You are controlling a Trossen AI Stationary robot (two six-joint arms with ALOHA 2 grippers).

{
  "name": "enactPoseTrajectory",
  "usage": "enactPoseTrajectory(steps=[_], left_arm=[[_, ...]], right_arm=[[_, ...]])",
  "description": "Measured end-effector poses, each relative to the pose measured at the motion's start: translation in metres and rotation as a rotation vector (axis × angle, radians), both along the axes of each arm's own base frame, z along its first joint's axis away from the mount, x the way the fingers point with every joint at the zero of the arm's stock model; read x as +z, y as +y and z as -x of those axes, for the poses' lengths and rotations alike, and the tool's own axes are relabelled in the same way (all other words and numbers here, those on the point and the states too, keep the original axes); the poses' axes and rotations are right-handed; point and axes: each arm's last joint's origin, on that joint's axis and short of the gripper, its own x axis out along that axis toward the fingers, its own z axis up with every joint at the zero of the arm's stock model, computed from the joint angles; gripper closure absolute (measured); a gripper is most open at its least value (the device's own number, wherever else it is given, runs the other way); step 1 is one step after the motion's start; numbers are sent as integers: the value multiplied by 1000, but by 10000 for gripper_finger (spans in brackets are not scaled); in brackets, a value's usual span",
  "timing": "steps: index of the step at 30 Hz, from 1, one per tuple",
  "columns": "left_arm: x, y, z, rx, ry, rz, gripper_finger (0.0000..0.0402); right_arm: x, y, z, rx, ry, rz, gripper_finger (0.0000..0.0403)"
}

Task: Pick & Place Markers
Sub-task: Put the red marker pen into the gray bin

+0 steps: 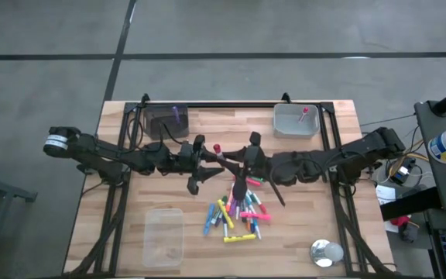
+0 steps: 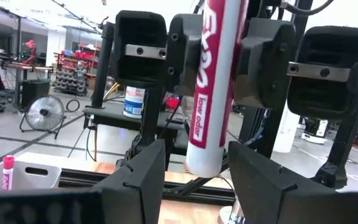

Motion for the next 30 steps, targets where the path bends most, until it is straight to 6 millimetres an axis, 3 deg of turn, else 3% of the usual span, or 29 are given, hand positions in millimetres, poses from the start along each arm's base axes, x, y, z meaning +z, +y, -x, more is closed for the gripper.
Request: enactPoseTrajectory(steps=[14, 30], left_arm=[[4, -1, 1, -30, -41, 13, 247], [3, -1, 0, -31, -34, 20, 333]], right_arm=[[-7, -1, -1, -1, -5, -19, 337], [-10, -6, -2, 12, -14, -43, 337]])
